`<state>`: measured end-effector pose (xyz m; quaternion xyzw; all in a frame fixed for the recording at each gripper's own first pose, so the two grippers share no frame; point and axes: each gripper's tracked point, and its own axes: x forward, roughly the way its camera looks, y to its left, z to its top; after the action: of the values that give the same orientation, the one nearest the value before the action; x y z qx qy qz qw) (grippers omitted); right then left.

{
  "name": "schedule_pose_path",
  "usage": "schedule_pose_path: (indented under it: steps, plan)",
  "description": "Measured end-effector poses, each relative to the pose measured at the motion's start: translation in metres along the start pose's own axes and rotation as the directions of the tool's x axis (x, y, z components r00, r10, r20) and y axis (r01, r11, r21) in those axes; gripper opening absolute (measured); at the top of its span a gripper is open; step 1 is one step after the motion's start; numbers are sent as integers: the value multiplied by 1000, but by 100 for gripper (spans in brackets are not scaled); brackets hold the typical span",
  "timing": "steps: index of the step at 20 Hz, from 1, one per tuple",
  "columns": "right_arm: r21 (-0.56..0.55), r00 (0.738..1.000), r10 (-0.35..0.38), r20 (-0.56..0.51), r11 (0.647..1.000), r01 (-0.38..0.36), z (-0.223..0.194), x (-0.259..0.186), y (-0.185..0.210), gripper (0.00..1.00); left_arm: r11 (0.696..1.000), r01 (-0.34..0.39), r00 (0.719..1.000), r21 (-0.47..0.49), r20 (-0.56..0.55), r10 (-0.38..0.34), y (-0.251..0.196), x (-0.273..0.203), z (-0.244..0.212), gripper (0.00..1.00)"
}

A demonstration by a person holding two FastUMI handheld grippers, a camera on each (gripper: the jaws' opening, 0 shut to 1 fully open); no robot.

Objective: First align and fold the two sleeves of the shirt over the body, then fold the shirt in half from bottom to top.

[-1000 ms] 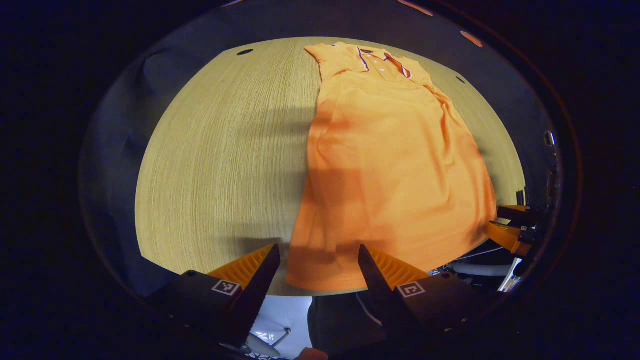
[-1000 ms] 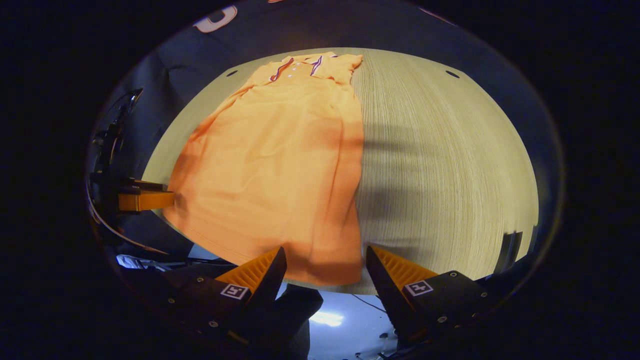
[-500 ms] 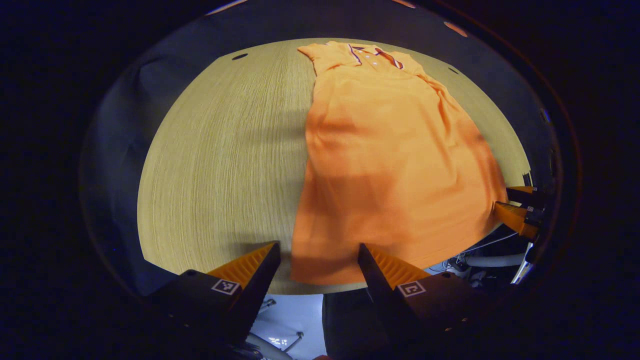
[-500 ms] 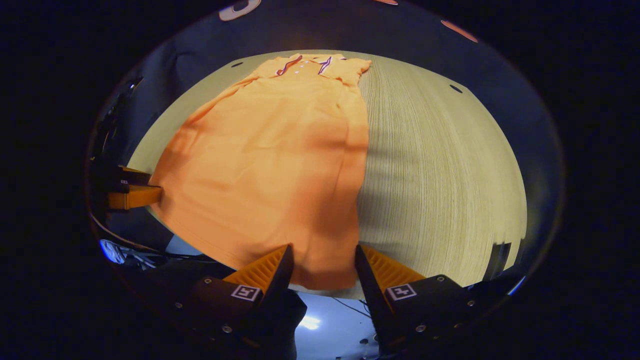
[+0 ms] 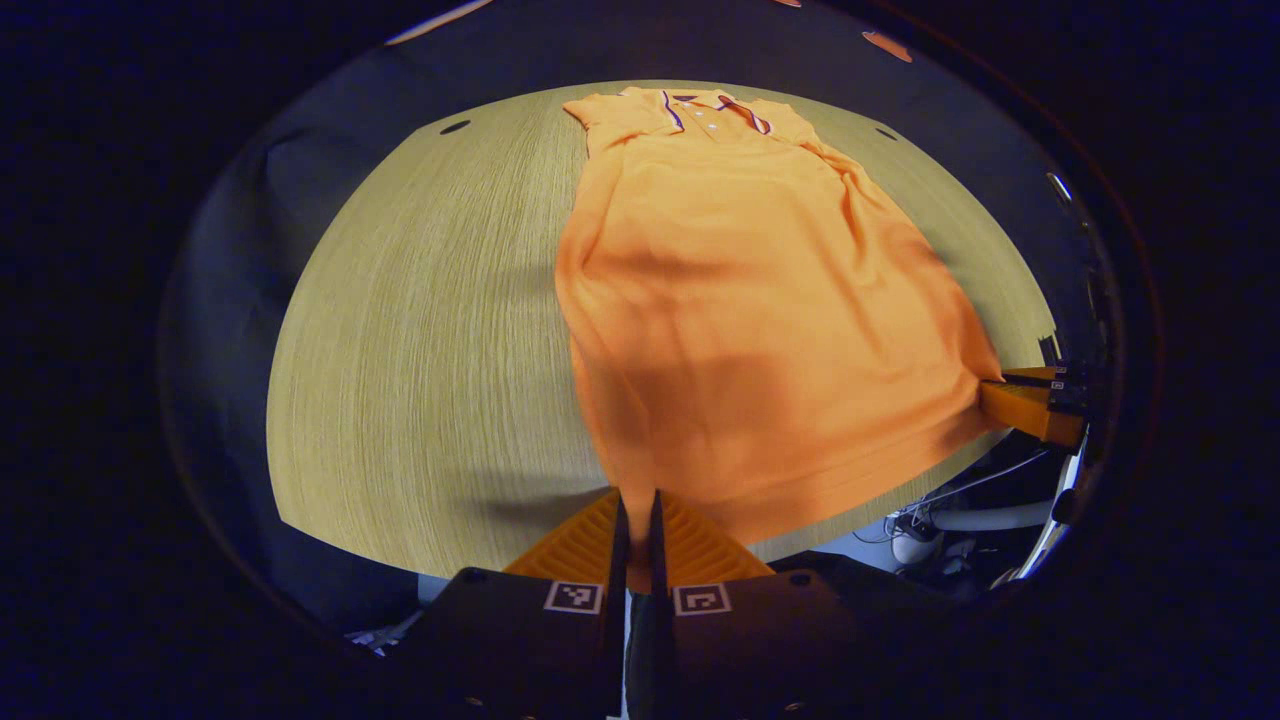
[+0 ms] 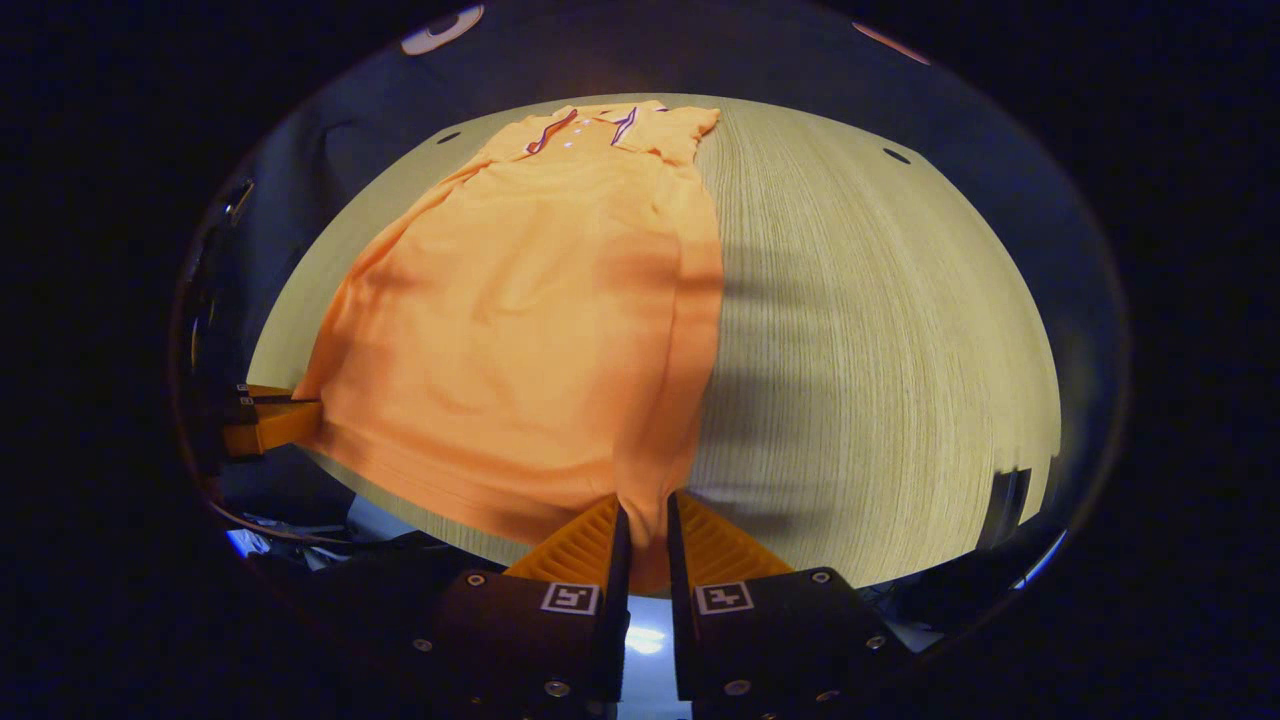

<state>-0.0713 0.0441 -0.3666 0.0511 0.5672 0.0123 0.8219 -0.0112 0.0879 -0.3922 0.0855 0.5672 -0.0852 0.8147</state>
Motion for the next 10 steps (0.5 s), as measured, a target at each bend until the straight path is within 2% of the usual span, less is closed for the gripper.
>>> schedule_pose_path:
  steps: [7,8,9,10]
  plan:
    - [4,998,-42,41,999,42,1,1,1,21,998,13,1000,-59,2,-12,1,-1,0,11]
    - [22,999,-16,47,1000,15,6,8,4,21,998,17,1000,-64,6,-17,0,-1,0,11]
    - [38,999,-4,48,999,2,2,5,9,1,998,21,1000,-62,12,-20,0,-2,0,11]
    - [41,999,12,43,999,-14,4,4,9,1,998,23,1000,-59,17,-22,0,-3,-1,11]
